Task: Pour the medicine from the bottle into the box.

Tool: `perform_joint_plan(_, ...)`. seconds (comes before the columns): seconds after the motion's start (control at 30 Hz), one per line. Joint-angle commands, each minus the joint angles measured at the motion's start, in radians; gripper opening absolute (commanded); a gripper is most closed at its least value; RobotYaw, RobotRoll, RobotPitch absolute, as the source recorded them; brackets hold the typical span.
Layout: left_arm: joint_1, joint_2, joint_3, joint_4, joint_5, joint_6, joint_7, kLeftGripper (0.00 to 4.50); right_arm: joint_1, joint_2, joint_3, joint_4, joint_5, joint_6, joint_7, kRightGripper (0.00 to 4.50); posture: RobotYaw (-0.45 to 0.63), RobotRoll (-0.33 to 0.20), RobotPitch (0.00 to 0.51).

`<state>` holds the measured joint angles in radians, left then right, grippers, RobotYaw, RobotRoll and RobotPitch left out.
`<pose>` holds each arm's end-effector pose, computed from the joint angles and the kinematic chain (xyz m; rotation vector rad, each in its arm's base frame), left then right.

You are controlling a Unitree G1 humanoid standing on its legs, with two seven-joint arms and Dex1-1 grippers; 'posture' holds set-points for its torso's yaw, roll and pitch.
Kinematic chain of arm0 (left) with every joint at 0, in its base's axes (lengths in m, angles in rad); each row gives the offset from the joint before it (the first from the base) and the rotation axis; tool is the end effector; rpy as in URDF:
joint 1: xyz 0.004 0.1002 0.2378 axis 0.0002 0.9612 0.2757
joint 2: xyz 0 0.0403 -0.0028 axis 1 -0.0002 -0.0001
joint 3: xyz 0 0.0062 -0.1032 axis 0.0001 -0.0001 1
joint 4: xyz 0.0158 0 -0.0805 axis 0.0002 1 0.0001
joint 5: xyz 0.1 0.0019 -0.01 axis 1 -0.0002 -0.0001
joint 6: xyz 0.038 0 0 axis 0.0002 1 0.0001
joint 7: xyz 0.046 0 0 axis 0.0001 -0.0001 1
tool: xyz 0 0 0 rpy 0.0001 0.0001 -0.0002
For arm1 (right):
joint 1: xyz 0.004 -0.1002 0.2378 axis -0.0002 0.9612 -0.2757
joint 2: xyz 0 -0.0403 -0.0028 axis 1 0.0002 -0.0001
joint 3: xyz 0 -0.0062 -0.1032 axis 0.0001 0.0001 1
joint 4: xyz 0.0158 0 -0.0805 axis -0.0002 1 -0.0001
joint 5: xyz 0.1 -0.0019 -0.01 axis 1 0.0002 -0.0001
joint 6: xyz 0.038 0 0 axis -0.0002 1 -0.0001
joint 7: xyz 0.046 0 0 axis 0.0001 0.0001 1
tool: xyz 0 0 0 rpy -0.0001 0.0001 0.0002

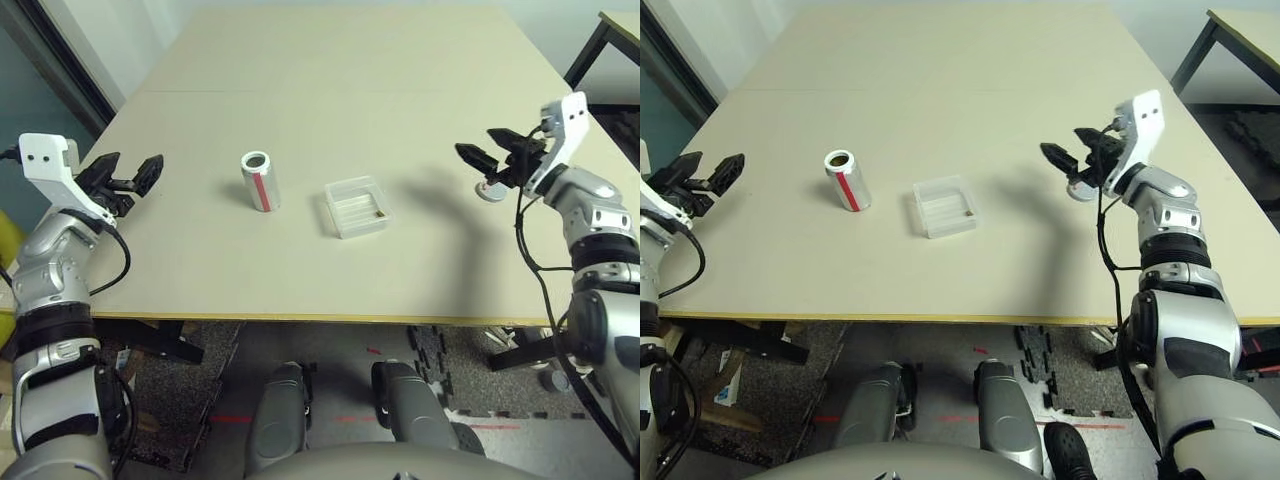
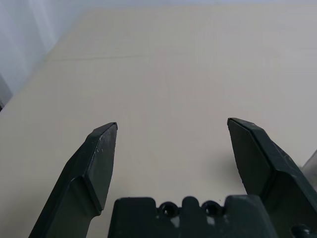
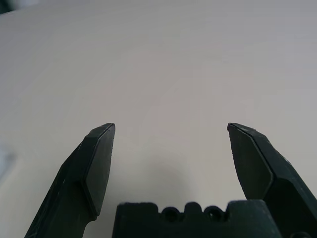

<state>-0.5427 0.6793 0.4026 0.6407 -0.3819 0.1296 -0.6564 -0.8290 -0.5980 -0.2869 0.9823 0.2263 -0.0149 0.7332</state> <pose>0.2646 0.3533 0.1461 -0.0142 -0.0441 -0.1333 0.3155 -0.3150 0.1508 -0.0319 -0.0079 0.2959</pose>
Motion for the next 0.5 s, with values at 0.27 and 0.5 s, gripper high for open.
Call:
perform_joint_plan(0.27,-0.105,0.012,-0.018,0.163,0.033,-0.075,-0.013,4.46,0.073,-0.057,-0.045,0.048,-0.016,-0.099,-0.2,4.5,-0.16,0.0,0.131)
perform_joint_plan(0.5,-0.144,0.014,-0.021,0.222,0.042,-0.096,-0.014,4.46,0.111,-0.058,-0.061,0.032,0.005,-0.095,-0.204,4.5,-0.17,0.0,0.149)
